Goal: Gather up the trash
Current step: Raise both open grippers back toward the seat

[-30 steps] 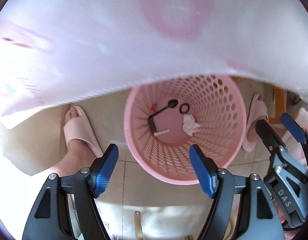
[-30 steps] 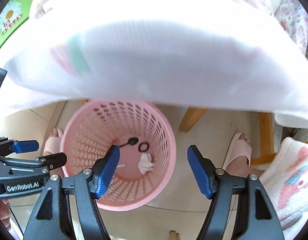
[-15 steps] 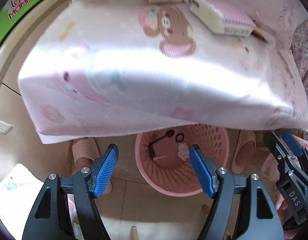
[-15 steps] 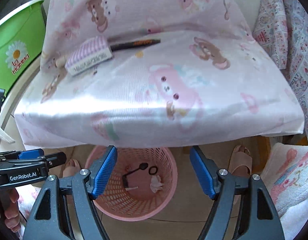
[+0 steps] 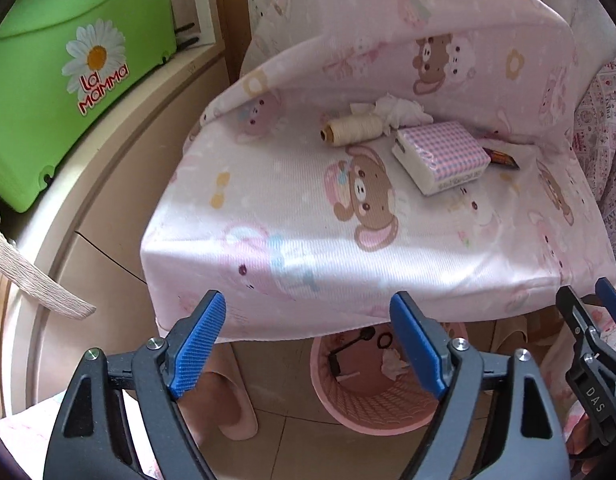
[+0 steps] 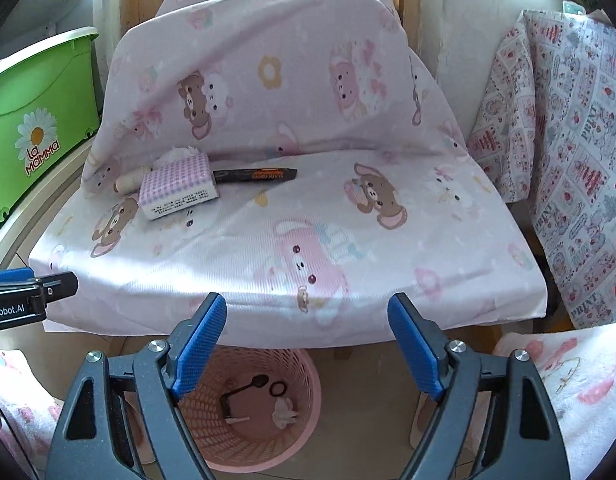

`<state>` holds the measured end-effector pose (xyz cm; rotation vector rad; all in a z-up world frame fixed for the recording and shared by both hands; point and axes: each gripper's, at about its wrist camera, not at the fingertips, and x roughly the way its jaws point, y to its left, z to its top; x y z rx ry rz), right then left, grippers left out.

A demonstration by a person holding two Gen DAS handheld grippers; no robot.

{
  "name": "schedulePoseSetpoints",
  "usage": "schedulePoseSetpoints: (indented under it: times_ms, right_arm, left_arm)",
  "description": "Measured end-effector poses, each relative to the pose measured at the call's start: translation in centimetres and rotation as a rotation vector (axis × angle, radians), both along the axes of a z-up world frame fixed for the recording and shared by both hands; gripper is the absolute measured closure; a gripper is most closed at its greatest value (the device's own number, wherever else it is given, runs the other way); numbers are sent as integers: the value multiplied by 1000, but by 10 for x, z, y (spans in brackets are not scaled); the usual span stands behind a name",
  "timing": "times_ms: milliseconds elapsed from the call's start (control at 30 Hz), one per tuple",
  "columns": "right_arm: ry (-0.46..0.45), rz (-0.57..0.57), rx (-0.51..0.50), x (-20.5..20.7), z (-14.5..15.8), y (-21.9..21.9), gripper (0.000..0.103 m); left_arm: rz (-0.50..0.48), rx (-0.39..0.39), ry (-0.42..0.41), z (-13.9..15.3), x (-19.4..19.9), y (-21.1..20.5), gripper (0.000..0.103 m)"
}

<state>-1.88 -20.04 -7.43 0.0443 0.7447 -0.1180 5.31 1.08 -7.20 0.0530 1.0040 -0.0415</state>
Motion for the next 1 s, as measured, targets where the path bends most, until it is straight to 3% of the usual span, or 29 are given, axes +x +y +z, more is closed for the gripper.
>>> schedulePoseSetpoints:
  times_ms: [167,233,367,533,600,700,800,900,1000]
  right_arm:
    - [-20,38,-21,-2,4,6,14]
    - [-25,48,-29,0,8,9,14]
    - [-61,121,-49,9,30,14,14]
    - [-138,220,-77,28,68,14,14]
    - [-172,279,-84,36,81,12,13]
    - [-195,303,-104,51,94,10,10]
    - [-203,291,-44,65,97,5,0]
    - [-219,242,19,73,87,-3,0]
    - [-212,195,-5,78,69,-6,0]
  left_arm:
    - [17,-11,-138,28,-8,0,1]
    - [19,9,-182,40,-9,-1,1]
    - [-38,34,-164,55,1,-1,1]
    - [-80,1,-139,81,28,-5,1]
    - [-92,-3,-156,96,41,-4,1]
    - [-115,57,-214,112,56,-7,1]
    - [-130,91,-243,114,68,-9,1]
    - [-125,26,-242,103,72,-2,1]
    - [-86,-3,-227,80,74,9,1]
